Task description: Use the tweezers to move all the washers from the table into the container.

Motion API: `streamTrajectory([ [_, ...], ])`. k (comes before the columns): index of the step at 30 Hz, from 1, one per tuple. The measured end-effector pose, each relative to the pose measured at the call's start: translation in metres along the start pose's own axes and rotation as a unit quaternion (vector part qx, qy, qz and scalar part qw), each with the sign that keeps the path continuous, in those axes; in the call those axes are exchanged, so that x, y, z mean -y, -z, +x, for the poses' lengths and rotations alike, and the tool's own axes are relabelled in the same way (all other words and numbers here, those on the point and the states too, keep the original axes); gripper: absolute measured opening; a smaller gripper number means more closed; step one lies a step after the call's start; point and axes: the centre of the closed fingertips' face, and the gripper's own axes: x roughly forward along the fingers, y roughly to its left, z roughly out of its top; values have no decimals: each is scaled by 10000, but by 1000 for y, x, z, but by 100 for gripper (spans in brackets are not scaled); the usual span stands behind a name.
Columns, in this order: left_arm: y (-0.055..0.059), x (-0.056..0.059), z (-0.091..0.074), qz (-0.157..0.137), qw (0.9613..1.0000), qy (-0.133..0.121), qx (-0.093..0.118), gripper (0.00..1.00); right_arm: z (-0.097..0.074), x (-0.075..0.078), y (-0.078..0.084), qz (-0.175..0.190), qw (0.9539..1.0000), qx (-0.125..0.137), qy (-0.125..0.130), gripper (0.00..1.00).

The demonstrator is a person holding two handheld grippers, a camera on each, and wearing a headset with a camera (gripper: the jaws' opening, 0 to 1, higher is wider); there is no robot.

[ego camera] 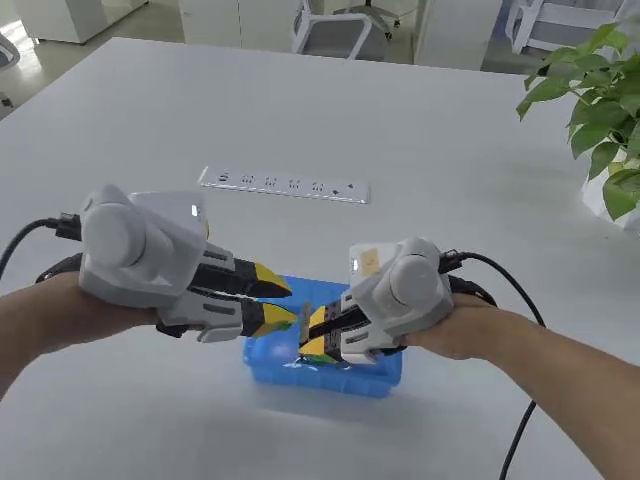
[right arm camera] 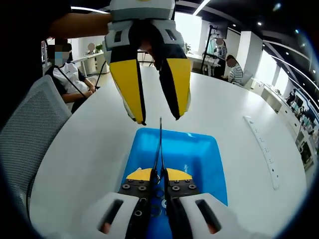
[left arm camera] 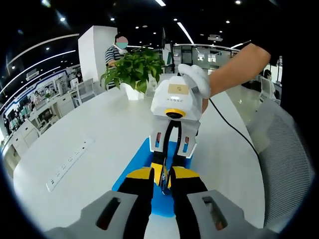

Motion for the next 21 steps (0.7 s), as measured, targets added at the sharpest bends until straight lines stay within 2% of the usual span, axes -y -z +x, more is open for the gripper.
streamTrajectory([
  [10,-1,1,13,180,9995,248,-96,6,0,0,1,-77,10000,-20,-17,9],
  [21,-3,1,14,419,9985,303,-177,5,-2,1,-1,-194,9998,-28,63,11],
])
